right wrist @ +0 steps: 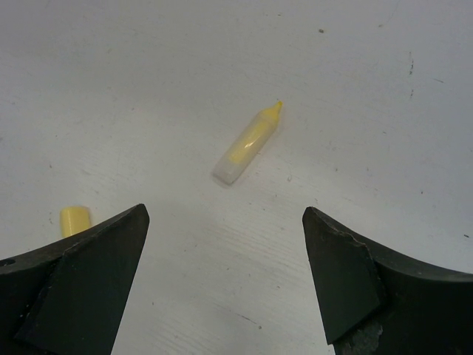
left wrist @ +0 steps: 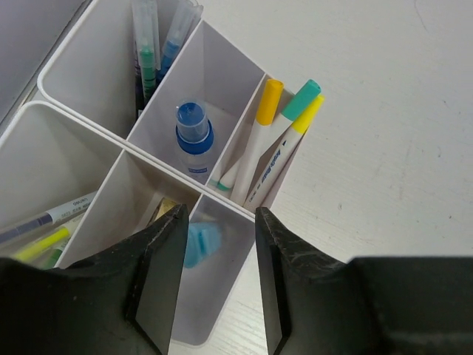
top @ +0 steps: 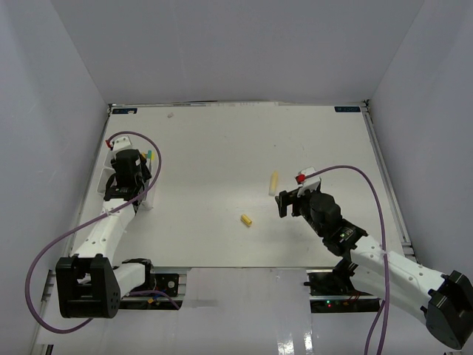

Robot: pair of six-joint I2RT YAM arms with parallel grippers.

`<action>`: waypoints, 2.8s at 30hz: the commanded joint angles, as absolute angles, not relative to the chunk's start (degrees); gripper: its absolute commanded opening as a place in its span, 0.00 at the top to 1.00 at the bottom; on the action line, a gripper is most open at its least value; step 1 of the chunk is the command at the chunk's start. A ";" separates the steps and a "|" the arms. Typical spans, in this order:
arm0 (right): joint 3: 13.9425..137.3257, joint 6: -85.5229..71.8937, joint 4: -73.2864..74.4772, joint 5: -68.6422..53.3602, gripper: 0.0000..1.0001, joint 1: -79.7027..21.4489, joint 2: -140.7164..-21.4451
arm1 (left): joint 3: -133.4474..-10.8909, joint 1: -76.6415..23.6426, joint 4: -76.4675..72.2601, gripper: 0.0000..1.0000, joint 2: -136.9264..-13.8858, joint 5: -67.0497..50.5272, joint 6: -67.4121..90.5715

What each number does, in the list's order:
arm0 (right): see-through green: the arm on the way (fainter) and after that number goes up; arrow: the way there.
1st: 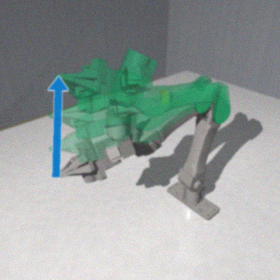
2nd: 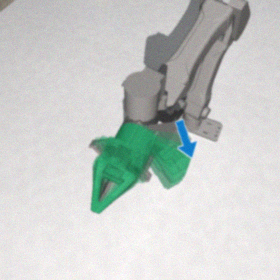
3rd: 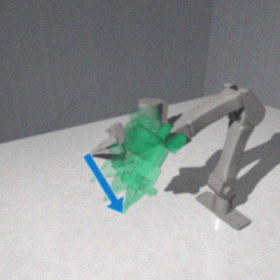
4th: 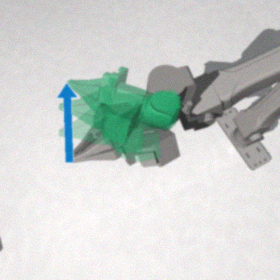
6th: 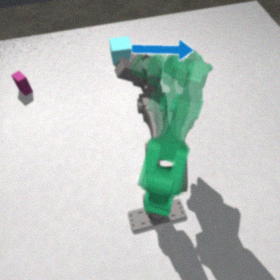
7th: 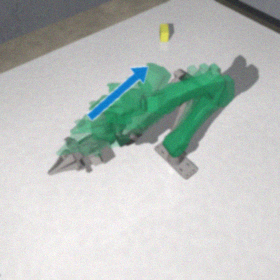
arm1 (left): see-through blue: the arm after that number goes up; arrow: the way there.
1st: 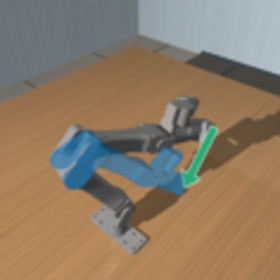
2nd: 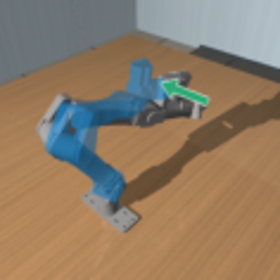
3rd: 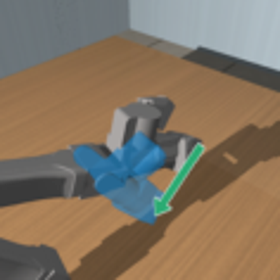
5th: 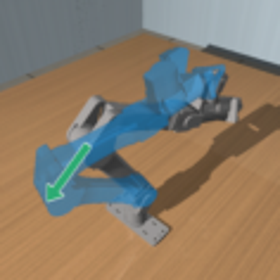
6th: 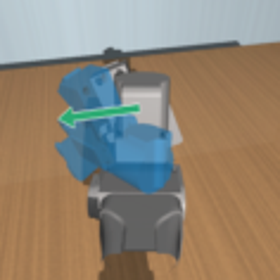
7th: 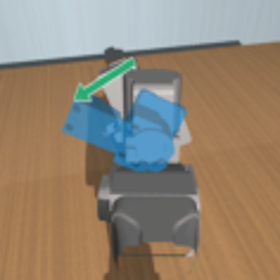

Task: Sort the stationery into containers
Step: Place the pen in the storage box, then pick up the pen from the center of the board.

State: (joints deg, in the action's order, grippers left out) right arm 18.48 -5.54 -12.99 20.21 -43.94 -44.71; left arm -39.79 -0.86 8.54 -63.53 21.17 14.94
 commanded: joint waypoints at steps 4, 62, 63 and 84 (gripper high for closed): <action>21.79 -6.32 -9.76 20.92 0.10 -43.77 -44.12 | -40.69 -0.62 8.96 0.43 -61.61 18.46 15.29; 37.97 -19.16 10.20 27.77 0.10 -43.77 -59.06 | -36.83 -8.08 9.14 0.02 -44.91 -9.05 21.01; 37.97 -19.25 9.67 27.86 0.10 -43.77 -59.58 | -36.83 -8.52 9.31 0.02 -44.91 -9.05 20.57; 41.75 -23.55 9.49 31.99 0.10 -43.68 -67.76 | -37.09 -10.81 11.42 0.02 -45.62 -9.40 17.67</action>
